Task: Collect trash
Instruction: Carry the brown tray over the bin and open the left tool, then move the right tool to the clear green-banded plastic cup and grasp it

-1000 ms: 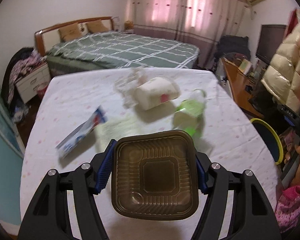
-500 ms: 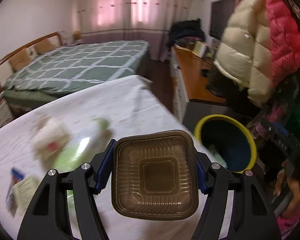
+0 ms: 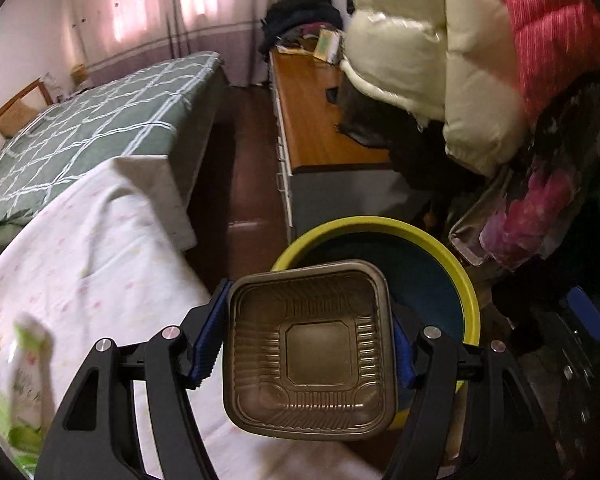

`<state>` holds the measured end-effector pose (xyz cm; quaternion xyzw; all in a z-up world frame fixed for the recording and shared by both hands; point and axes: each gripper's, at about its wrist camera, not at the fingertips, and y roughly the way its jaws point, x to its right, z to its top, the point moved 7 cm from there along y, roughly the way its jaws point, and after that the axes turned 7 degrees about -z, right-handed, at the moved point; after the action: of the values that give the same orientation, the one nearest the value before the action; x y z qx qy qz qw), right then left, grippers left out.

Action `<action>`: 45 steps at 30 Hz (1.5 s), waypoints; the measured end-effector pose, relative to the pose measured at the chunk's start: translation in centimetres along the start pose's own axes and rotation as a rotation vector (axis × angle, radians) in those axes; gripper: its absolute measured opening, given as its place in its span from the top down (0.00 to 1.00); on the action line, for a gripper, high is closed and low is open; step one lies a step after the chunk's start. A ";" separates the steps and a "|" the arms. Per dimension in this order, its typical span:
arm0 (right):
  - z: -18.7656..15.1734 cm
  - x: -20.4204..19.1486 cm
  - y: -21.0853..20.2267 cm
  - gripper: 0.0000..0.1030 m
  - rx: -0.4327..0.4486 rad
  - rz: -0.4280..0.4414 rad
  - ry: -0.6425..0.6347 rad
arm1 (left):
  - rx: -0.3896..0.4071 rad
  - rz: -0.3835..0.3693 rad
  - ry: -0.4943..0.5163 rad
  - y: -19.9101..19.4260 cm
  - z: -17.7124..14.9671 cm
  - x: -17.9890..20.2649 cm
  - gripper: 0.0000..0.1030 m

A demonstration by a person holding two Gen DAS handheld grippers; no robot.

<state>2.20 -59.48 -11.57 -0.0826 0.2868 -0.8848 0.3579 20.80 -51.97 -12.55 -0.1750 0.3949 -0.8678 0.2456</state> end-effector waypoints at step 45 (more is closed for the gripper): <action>-6.5 -32.0 -6.9 0.34 -0.132 0.588 -0.439 | 0.433 0.652 -0.655 -33.0 -31.4 -34.2 0.05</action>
<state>19.24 -30.78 -11.16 -0.2073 0.2713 -0.6851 0.6435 23.67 4.89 -10.56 -0.2505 0.1422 -0.7076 0.6452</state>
